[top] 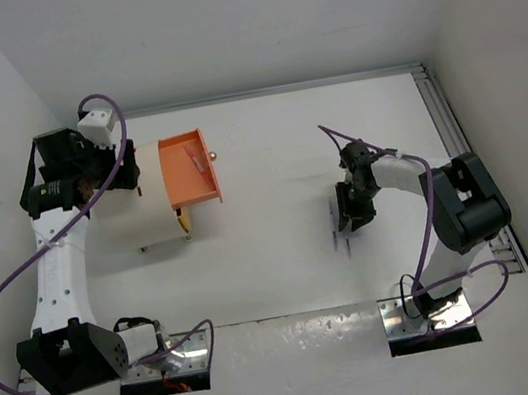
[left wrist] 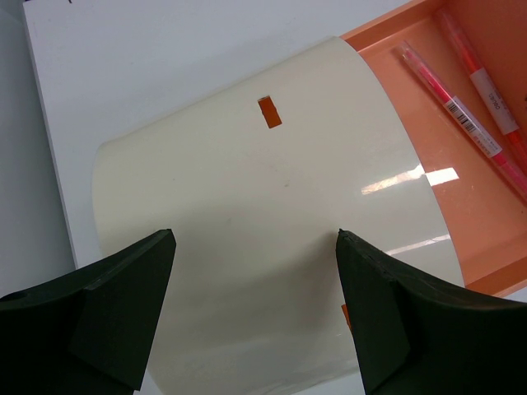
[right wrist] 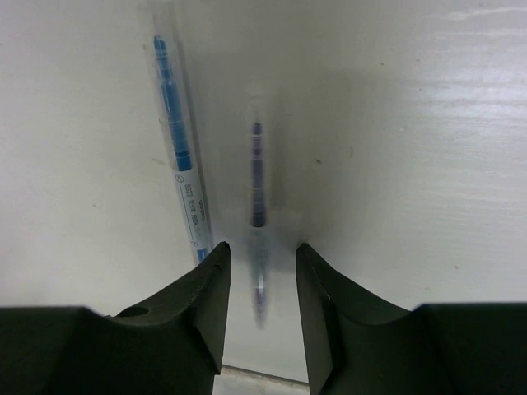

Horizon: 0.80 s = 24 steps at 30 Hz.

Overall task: Sort the stationery into containers
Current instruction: Pick up the pen from the center of the board.

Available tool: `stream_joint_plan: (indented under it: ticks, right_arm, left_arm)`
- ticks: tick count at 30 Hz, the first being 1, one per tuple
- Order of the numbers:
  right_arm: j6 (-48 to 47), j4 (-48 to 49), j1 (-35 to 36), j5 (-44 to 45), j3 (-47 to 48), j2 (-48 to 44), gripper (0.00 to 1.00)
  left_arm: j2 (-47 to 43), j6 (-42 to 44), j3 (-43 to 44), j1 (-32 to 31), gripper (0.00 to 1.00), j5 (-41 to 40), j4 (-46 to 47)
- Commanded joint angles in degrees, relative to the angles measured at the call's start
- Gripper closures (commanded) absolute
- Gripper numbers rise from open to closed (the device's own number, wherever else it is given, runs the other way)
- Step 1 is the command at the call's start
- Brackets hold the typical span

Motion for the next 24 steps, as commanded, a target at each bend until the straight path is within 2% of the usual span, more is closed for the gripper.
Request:
stream_joint_plan:
  ticks: [1,7,17,18,21,24]
  right_arm:
    - [-0.8,1.6,0.6,4.1,2.1,1.4,0.63]
    - [-1.3,1.4,1.1,5.3,2.2,1.4,0.65]
    - [-4.3,-1.1,1.6,9.8,3.3,1.5,0.96]
    - [-4.4,-1.3,1.3,7.5,4.0,1.2,0.99]
    - [-3.0,-1.8,-1.2,-3.1,8.2,-2.1,1.00]
    - [-2.4,-2.0,-0.4,-8.8,22.0,-3.3,1.00]
  left_arm:
    - [1.2,1.0,-1.3,0.7,0.15,-1.7,-3.6]
    - [1.0,1.1,-1.4,0.7,0.15,-1.7,-3.6]
    - [1.2,1.0,-0.9,0.7,0.14,-1.3,-3.4]
    - [1.2,1.0,-0.8,0.7,0.15,-1.3,-3.6]
    - [1.1,1.1,-0.4,0.7,0.15,-1.3,-3.8]
    - [1.0,1.0,-0.2,0.7,0.15,-0.8,-3.7]
